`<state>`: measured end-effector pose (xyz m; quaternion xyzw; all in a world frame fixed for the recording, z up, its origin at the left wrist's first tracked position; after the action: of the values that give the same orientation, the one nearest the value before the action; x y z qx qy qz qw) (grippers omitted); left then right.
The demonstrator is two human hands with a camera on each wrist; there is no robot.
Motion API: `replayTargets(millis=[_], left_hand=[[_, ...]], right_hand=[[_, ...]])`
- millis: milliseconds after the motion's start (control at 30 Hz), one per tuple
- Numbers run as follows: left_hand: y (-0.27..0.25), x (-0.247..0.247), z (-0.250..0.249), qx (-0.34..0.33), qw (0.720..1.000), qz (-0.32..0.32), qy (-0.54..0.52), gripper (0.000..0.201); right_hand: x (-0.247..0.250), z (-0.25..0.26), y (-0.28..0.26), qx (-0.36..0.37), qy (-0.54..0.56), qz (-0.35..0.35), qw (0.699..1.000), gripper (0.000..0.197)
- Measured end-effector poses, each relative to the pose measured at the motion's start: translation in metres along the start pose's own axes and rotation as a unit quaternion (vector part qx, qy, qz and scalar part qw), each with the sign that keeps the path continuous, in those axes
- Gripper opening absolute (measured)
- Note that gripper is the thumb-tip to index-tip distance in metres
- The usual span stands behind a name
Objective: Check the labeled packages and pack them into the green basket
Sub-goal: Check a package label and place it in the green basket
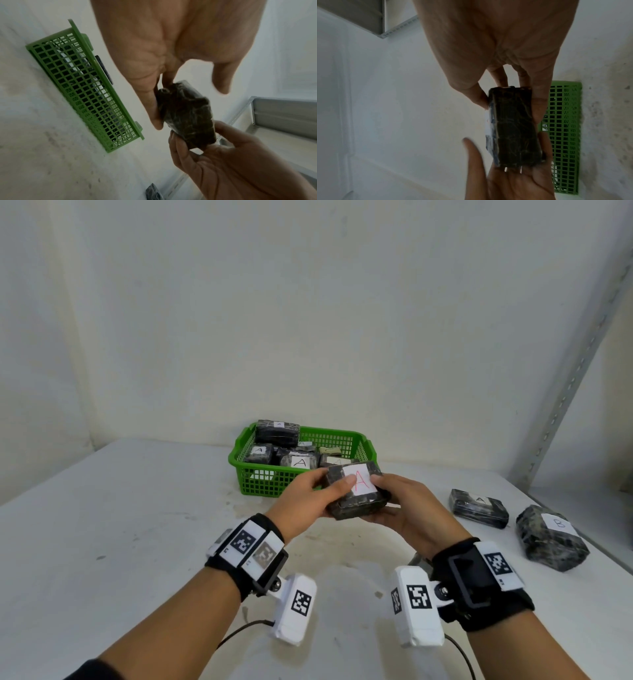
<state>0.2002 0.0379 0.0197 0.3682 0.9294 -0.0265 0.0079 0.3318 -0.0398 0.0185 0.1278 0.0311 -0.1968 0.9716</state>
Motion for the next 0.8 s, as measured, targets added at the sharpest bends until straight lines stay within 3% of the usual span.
replayTargets(millis=[100, 300, 667, 733, 800], left_hand=[[0.010, 0.008, 0.001, 0.005, 0.999, -0.034, 0.027, 0.027], [0.024, 0.019, 0.000, 0.035, 0.999, -0.028, 0.028, 0.031], [0.068, 0.048, -0.013, 0.078, 0.996, -0.016, 0.031, 0.034], [0.085, 0.069, -0.025, 0.067, 0.992, -0.060, 0.086, 0.042], [0.107, 0.104, -0.037, 0.062, 0.981, -0.149, 0.108, 0.047]], right_hand=[[-0.006, -0.004, 0.003, -0.024, -0.015, 0.013, 1.000, 0.025], [-0.009, -0.005, 0.018, -0.034, -0.078, 0.019, 0.996, 0.029], [-0.025, -0.008, 0.065, -0.043, -0.065, 0.013, 0.997, 0.028], [-0.024, -0.005, 0.082, -0.044, -0.069, 0.002, 0.997, 0.027], [-0.023, -0.001, 0.102, -0.044, -0.067, -0.015, 0.997, 0.025]])
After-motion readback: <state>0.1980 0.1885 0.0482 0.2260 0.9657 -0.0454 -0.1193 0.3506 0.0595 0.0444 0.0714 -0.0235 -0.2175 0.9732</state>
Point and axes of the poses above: each hand's wrist, its own y-axis towards the middle knuckle, its own x-axis out of the back of the hand, z = x × y, the point moved 10 cm from there along y, towards the middle knuckle, and after that the axes turned 13 degrees about x, right-handed, at the moved point
